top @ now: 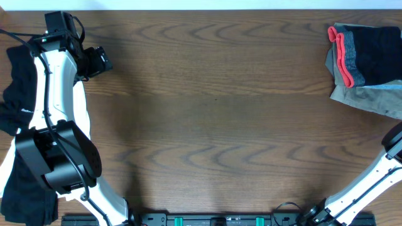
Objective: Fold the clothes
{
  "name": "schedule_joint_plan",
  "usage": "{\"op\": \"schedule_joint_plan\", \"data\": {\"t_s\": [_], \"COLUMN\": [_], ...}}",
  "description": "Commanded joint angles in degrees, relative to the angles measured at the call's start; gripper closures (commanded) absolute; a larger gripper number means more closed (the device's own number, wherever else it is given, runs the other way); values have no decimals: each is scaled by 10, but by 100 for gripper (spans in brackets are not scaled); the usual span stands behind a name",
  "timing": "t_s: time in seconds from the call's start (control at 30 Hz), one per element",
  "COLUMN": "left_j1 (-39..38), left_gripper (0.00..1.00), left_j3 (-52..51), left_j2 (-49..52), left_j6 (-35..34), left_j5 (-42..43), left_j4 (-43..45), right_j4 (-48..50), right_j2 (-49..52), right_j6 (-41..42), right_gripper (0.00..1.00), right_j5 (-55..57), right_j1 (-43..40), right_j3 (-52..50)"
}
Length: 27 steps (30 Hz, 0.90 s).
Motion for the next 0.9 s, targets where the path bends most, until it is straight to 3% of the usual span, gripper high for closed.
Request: {"op": "schedule_joint_plan", "data": {"t_s": [0.0,0.27,0.47,0.87], "left_j1": [-1,-1,-1,-1], "left_gripper": [2,2,2,2], "left_j3": [-7,-7,-7,-7], "left_j2": [9,9,9,9], "left_j6": [-3,-3,-3,-4], "left_j5": [-1,-1,-1,-1], "left_j4": [-1,-3,-4,-11], "right_j4": [13,81,120,140], "right_j2": [-51,-22,10,83], "right_j6": [2,2,30,83], "right_gripper": [61,57,56,55], "right_j5": [-3,4,89,69], "right_j1": [-10,-11,-12,-22], "right_j3": [-2,-2,-2,-2]}}
